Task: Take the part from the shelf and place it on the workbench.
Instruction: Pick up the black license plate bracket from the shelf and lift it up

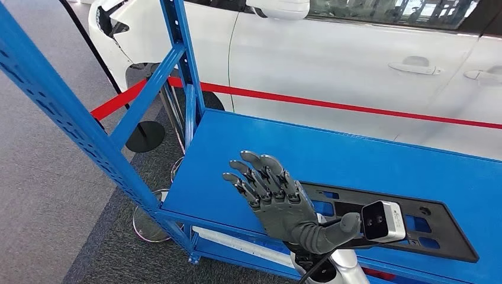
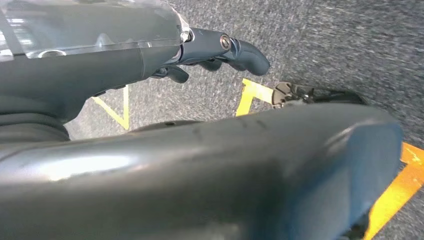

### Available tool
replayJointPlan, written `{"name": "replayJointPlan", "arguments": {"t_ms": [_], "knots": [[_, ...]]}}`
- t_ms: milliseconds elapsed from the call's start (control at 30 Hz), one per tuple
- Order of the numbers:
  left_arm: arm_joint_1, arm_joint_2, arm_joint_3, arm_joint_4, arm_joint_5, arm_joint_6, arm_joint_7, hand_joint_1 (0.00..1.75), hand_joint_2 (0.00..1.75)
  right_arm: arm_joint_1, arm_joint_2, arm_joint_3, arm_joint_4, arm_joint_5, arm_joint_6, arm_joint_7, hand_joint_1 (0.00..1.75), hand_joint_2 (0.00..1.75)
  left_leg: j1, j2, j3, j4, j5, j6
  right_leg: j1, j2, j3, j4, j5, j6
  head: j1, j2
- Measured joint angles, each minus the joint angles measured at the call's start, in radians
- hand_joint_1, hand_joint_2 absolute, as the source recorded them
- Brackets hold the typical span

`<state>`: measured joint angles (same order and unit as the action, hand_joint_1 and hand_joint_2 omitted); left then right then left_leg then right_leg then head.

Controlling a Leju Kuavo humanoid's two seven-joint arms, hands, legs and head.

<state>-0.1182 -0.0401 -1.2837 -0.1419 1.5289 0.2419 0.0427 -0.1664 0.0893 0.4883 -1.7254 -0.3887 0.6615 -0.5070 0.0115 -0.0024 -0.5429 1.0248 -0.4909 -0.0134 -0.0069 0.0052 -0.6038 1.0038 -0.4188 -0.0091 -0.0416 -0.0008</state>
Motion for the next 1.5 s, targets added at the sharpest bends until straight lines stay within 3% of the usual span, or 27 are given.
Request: {"name": "replayJointPlan", "arguments": {"t_ms": [200, 267, 300, 333, 400, 433, 500, 567, 633, 700, 733, 767, 833, 867, 933, 1000, 1067, 1133, 1167, 1200, 1233, 1300, 1367, 1433, 1500], "knots": [[0.000, 0.000, 0.000, 0.000, -0.002, 0.001, -0.004, 0.00, 0.00, -0.001, 0.000, 0.000, 0.000, 0.002, -0.001, -0.001, 0.00, 0.00, 0.001, 0.000, -0.008, 0.020, -0.014, -0.001, 0.001, -0.001, 0.003, -0.003, 0.000, -0.003, 0.000, 0.000], [0.000, 0.001, -0.005, 0.000, -0.009, 0.007, -0.011, 0.00, 0.00, 0.003, 0.000, 0.000, -0.002, 0.007, -0.004, 0.000, 0.00, 0.00, 0.000, 0.000, -0.061, 0.130, -0.076, -0.003, 0.004, -0.003, 0.003, -0.005, 0.001, -0.010, 0.000, 0.000], [0.000, 0.002, -0.010, 0.000, -0.014, 0.012, -0.014, 0.00, 0.00, 0.007, 0.000, 0.000, -0.004, 0.010, -0.007, 0.001, 0.00, 0.00, 0.000, -0.001, -0.081, 0.173, -0.088, -0.003, 0.007, 0.000, 0.002, -0.002, 0.001, -0.012, -0.001, 0.000], [0.001, 0.003, -0.017, 0.000, -0.019, 0.018, -0.014, 0.00, 0.00, 0.012, 0.000, -0.001, -0.006, 0.011, -0.009, 0.006, 0.00, 0.00, -0.001, -0.013, -0.075, 0.158, -0.078, 0.003, 0.011, 0.009, -0.003, 0.006, 0.000, -0.010, 0.000, 0.000], [0.002, 0.004, -0.029, 0.000, -0.025, 0.027, -0.012, 0.00, 0.00, 0.018, 0.000, -0.002, -0.012, 0.007, -0.011, 0.014, 0.00, 0.00, -0.005, -0.032, -0.021, 0.049, -0.016, 0.017, 0.013, 0.030, -0.013, 0.019, 0.002, 0.001, 0.000, 0.000], [0.002, 0.005, -0.033, 0.000, -0.026, 0.029, -0.010, 0.00, 0.00, 0.019, 0.000, -0.002, -0.014, 0.003, -0.010, 0.017, 0.00, 0.00, -0.008, -0.039, 0.001, 0.003, 0.000, 0.026, 0.013, 0.040, -0.017, 0.022, 0.005, 0.009, 0.001, 0.000], [0.000, 0.005, -0.037, 0.001, -0.029, 0.032, -0.009, 0.00, 0.00, 0.020, 0.000, -0.004, -0.017, -0.001, -0.010, 0.017, 0.00, 0.00, -0.005, -0.022, 0.002, -0.003, 0.009, 0.038, 0.013, 0.046, -0.022, 0.023, 0.006, 0.019, 0.001, 0.000], [-0.001, 0.005, -0.040, 0.001, -0.032, 0.035, -0.009, 0.00, 0.00, 0.021, 0.000, -0.007, -0.018, -0.003, -0.008, 0.017, 0.00, 0.00, 0.001, -0.002, 0.001, -0.011, 0.018, 0.049, 0.011, 0.031, -0.048, 0.078, -0.031, 0.032, 0.006, 0.000], [0.000, 0.005, -0.043, 0.001, -0.033, 0.036, -0.009, 0.00, 0.00, 0.024, 0.000, -0.008, -0.019, -0.004, -0.005, 0.017, 0.00, 0.00, 0.000, 0.015, -0.002, -0.012, 0.020, 0.052, 0.004, 0.010, -0.102, 0.200, -0.099, 0.046, 0.010, 0.000], [0.000, 0.005, -0.045, 0.001, -0.034, 0.036, -0.009, 0.00, 0.00, 0.029, -0.001, -0.009, -0.019, -0.004, -0.003, 0.017, 0.00, 0.00, -0.001, 0.034, -0.004, -0.011, 0.019, 0.051, -0.001, 0.001, -0.139, 0.286, -0.128, 0.053, 0.010, 0.000], [0.000, 0.005, -0.046, 0.001, -0.034, 0.036, -0.009, 0.00, 0.00, 0.031, -0.002, -0.009, -0.019, -0.004, -0.002, 0.017, 0.00, 0.00, -0.001, 0.044, -0.004, -0.011, 0.019, 0.050, -0.002, -0.003, -0.133, 0.281, -0.117, 0.053, 0.010, 0.000], [-0.001, 0.005, -0.046, 0.001, -0.034, 0.036, -0.009, 0.00, 0.00, 0.031, -0.002, -0.009, -0.019, -0.005, -0.001, 0.017, 0.00, 0.00, -0.001, 0.053, -0.002, -0.011, 0.017, 0.049, -0.002, -0.008, -0.107, 0.236, -0.089, 0.052, 0.010, 0.000], [-0.003, 0.005, -0.047, 0.001, -0.034, 0.037, -0.009, 0.00, 0.00, 0.031, -0.002, -0.010, -0.019, -0.007, 0.001, 0.017, 0.00, 0.00, -0.003, 0.067, 0.003, -0.011, 0.014, 0.043, 0.005, -0.042, -0.031, 0.097, -0.033, 0.039, 0.010, 0.000], [-0.004, 0.005, -0.048, 0.001, -0.033, 0.038, -0.010, 0.00, 0.00, 0.030, -0.002, -0.010, -0.019, -0.008, 0.002, 0.018, 0.00, 0.00, -0.005, 0.074, 0.005, -0.011, 0.011, 0.039, 0.011, -0.058, -0.005, 0.045, -0.018, 0.030, 0.010, 0.000], [-0.004, 0.004, -0.049, 0.001, -0.027, 0.041, -0.011, 0.00, 0.00, 0.030, -0.002, -0.010, -0.018, -0.012, 0.004, 0.018, 0.00, 0.00, -0.008, 0.089, 0.008, -0.013, 0.007, 0.029, 0.022, -0.068, 0.009, 0.010, -0.017, 0.014, 0.010, 0.000], [-0.005, 0.003, -0.049, 0.001, -0.018, 0.044, -0.013, 0.00, 0.00, 0.028, -0.002, -0.009, -0.010, -0.016, 0.006, 0.018, 0.00, 0.00, -0.008, 0.095, 0.014, -0.013, 0.001, 0.017, 0.019, -0.046, 0.012, 0.001, -0.012, 0.003, 0.010, 0.000], [-0.005, 0.002, -0.049, 0.001, -0.012, 0.049, -0.011, 0.00, 0.00, 0.018, 0.000, -0.009, 0.007, -0.021, 0.006, 0.017, 0.00, 0.00, -0.006, 0.062, -0.001, 0.033, -0.032, 0.007, 0.011, -0.025, 0.020, -0.012, -0.006, -0.008, 0.009, 0.000], [-0.002, 0.002, -0.048, 0.001, -0.007, 0.057, 0.001, 0.00, 0.00, 0.009, 0.003, -0.007, 0.033, -0.027, 0.004, 0.017, 0.00, 0.00, -0.002, 0.021, -0.059, 0.154, -0.094, 0.004, 0.009, -0.005, 0.023, -0.014, -0.005, -0.015, 0.009, 0.000], [0.000, 0.002, -0.048, 0.001, -0.005, 0.062, 0.008, 0.00, 0.00, 0.007, 0.004, -0.005, 0.045, -0.031, 0.002, 0.018, 0.00, 0.00, -0.001, 0.014, -0.093, 0.219, -0.119, 0.002, 0.010, 0.007, 0.022, -0.012, -0.006, -0.017, 0.008, 0.000], [0.003, 0.003, -0.048, 0.001, -0.002, 0.068, 0.014, 0.00, 0.00, 0.007, 0.006, -0.002, 0.055, -0.035, 0.000, 0.021, 0.00, 0.00, -0.001, 0.011, -0.117, 0.260, -0.126, 0.001, 0.010, 0.019, 0.022, -0.010, -0.007, -0.018, 0.008, 0.000], [0.006, 0.003, -0.048, 0.001, 0.000, 0.073, 0.019, 0.00, 0.00, 0.007, 0.008, 0.000, 0.063, -0.041, -0.002, 0.026, 0.00, 0.00, 0.000, 0.010, -0.125, 0.265, -0.113, 0.000, 0.010, 0.032, 0.022, -0.007, -0.008, -0.017, 0.008, 0.000], [0.008, 0.003, -0.048, 0.001, 0.002, 0.084, 0.021, 0.00, 0.00, 0.005, 0.013, 0.004, 0.075, -0.052, -0.007, 0.037, 0.00, 0.00, 0.002, -0.003, -0.087, 0.165, -0.037, -0.001, 0.009, 0.059, 0.022, 0.003, -0.014, -0.012, 0.008, 0.000], [0.008, 0.003, -0.048, 0.001, 0.000, 0.089, 0.023, 0.00, 0.00, 0.002, 0.019, 0.006, 0.082, -0.060, -0.013, 0.047, 0.00, 0.00, 0.006, -0.038, -0.038, 0.048, 0.013, 0.002, 0.008, 0.081, 0.017, 0.017, -0.022, -0.003, 0.009, 0.000], [0.007, 0.003, -0.048, 0.001, -0.003, 0.091, 0.027, 0.00, 0.00, -0.002, 0.022, 0.006, 0.090, -0.064, -0.016, 0.052, 0.00, 0.00, 0.004, -0.053, -0.023, 0.013, 0.016, 0.010, 0.007, 0.096, 0.009, 0.024, -0.024, 0.008, 0.009, 0.000], [0.006, 0.002, -0.048, 0.001, -0.004, 0.091, 0.028, 0.00, 0.00, -0.003, 0.024, 0.006, 0.096, -0.067, -0.016, 0.052, 0.00, 0.00, 0.003, -0.034, -0.021, 0.008, 0.021, 0.023, 0.004, 0.106, 0.006, 0.024, -0.023, 0.018, 0.009, 0.000]]}}
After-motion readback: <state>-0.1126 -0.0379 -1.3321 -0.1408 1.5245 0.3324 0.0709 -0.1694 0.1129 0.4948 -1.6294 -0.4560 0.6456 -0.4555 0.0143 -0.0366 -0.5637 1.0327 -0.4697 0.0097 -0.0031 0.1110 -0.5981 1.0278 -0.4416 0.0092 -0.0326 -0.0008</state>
